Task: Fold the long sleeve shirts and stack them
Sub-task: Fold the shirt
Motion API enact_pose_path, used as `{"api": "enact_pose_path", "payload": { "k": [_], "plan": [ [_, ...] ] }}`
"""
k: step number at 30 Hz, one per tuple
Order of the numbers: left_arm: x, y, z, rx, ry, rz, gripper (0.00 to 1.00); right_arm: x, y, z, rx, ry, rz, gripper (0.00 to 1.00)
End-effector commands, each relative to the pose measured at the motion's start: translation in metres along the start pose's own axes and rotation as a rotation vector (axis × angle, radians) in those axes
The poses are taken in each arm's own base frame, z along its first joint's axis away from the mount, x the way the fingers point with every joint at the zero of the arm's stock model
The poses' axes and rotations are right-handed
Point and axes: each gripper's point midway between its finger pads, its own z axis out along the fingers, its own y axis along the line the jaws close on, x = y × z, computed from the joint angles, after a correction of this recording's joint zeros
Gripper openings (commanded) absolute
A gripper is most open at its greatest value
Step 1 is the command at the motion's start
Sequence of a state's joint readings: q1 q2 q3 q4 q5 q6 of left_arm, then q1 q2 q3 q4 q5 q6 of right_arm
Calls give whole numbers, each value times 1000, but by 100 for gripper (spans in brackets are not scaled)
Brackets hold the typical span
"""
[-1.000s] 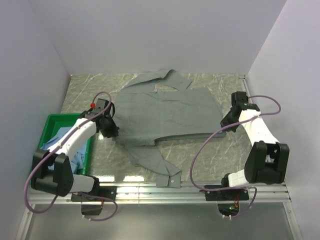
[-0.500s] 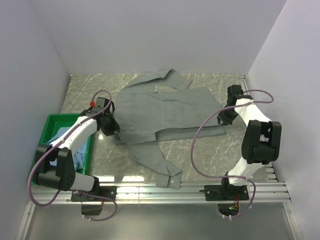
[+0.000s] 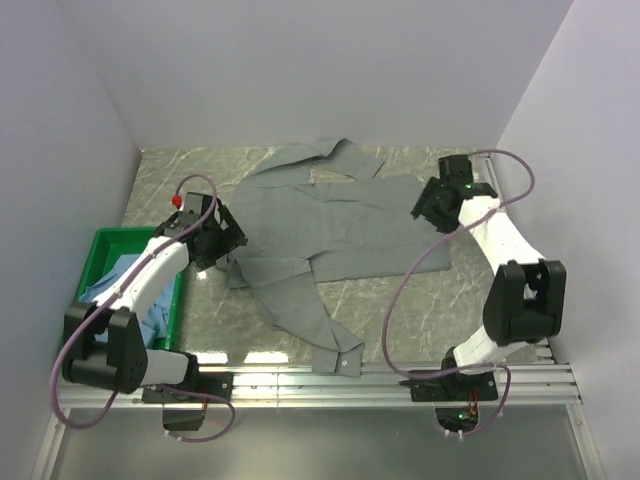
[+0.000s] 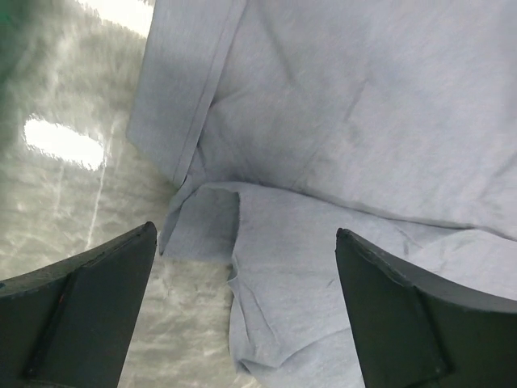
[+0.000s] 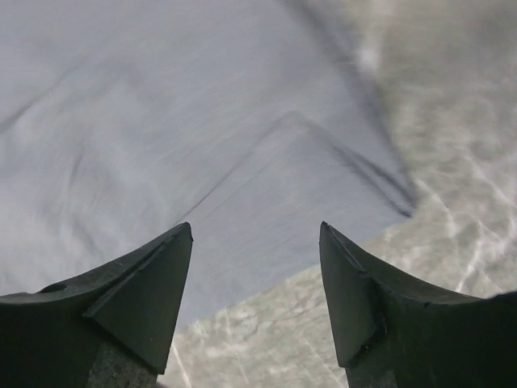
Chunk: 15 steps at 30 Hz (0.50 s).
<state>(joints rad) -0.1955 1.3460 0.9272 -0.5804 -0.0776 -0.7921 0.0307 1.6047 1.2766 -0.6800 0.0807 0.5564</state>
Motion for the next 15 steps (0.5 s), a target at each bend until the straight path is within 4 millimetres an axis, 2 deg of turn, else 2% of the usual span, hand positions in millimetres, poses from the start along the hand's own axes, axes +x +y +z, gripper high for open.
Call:
{"api": "enact_pose_path", "payload": {
  "k": [1,3,4,6,7,9,10,12,15],
  "plan": [
    [-29,-12,-23,80,-149,41,99,21,48,-39,-193,-65,-258,72],
    [-35,-10,-33,94,-204,58,99,50,66,-50,-277,-27,-383,71],
    [-34,-6,-33,94,-220,74,99,85,82,-57,-327,31,-483,71],
    [-38,-2,-42,105,-269,84,99,127,98,-68,-416,96,-648,70],
    [-34,4,-40,97,-271,97,99,164,105,-77,-456,141,-766,70],
    [-38,4,-49,123,-319,99,99,197,109,-87,-491,151,-933,71],
    [-32,9,-47,122,-319,104,99,229,112,-98,-534,174,-1041,71],
    [-36,7,-57,158,-364,103,99,254,113,-104,-565,194,-1150,71],
    [-30,13,-58,166,-376,102,99,290,115,-116,-629,246,-1270,71]
  ]
}}
